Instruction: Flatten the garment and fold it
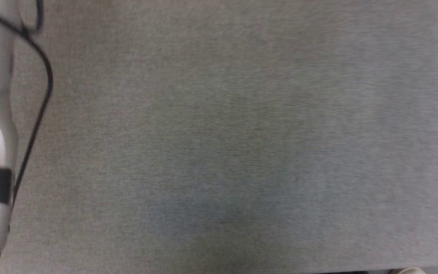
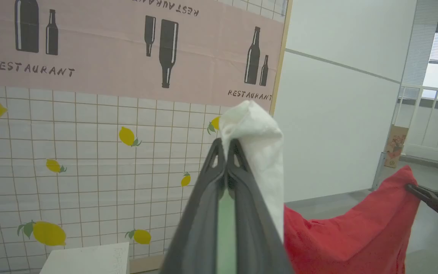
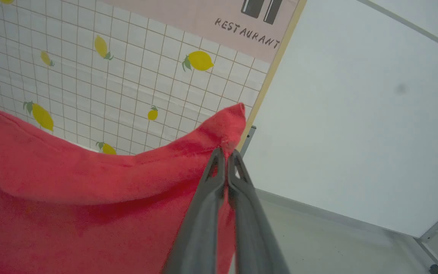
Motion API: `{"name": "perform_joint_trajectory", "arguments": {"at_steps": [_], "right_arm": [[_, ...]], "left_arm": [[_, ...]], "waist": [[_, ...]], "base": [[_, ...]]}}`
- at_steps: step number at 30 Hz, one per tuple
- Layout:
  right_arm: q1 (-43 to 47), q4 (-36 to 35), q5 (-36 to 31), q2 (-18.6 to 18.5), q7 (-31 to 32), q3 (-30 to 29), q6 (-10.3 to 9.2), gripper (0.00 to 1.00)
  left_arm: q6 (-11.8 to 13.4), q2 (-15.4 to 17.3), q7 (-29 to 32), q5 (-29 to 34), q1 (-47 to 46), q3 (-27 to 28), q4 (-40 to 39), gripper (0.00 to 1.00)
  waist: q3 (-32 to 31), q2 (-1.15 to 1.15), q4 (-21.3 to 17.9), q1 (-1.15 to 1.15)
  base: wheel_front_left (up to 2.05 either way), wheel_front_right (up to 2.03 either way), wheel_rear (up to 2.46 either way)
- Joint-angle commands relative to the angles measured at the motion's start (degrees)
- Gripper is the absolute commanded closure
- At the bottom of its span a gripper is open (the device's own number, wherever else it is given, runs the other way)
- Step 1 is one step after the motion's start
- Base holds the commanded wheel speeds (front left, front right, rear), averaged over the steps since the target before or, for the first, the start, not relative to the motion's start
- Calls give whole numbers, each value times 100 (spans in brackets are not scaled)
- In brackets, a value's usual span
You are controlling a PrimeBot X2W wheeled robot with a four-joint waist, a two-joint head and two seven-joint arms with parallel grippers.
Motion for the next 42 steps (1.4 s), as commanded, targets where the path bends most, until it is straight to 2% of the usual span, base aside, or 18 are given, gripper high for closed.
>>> {"name": "perform_joint_trajectory", "arguments": {"at_steps": [1,3,4,9,12,16,18,27,35,42], "right_arm": [[143,37,115,-54,-86,186,-9,100],[305,20,377,-136,-153,463,-9,100],[705,-143,962,-271,-197,918,-9,100],[1700,-776,2049,-640,-47,1589,-9,100],[2548,-1454,2789,-965,338,1754,-9,100],[3561,-2333,3346,-1285,812,1674,-9,100],[4050,-2731,3525,-1327,1019,1550,-9,100],[6127,-3904,3827,-920,1744,856,-9,100],[7643,-4354,3873,-628,2273,433,-9,100],[8810,-4672,4089,-429,2821,-3,-9,100]], "left_arm": [[-51,126,-8,-103,246,-91,-175,100],[-70,251,93,-344,610,-155,-475,100],[-79,496,328,-722,1283,-259,-1087,100],[-41,871,679,-1236,2525,-292,-2159,100],[205,1035,719,-1447,3350,-221,-2827,100],[503,1169,677,-1601,4256,-173,-3370,100],[594,1171,641,-1721,4695,-179,-3549,100],[816,1296,734,-1971,6463,-619,-3667,100],[873,1288,923,-2654,7707,-769,-3420,100],[971,1382,1101,-3166,8618,-820,-3537,100]], "waist": [[237,0,308,-3],[171,0,333,-3],[15,0,363,-3],[-292,0,358,-3],[-522,0,347,-3],[-738,0,327,-3],[-845,0,327,-3],[-1580,0,407,-3],[-2370,0,487,-3],[-2880,0,547,-3]], "base": [[0,0,0],[0,0,0],[0,0,0],[0,0,0],[0,0,0],[0,0,0],[0,0,0],[0,0,0],[0,0,0],[0,0,0]]}}
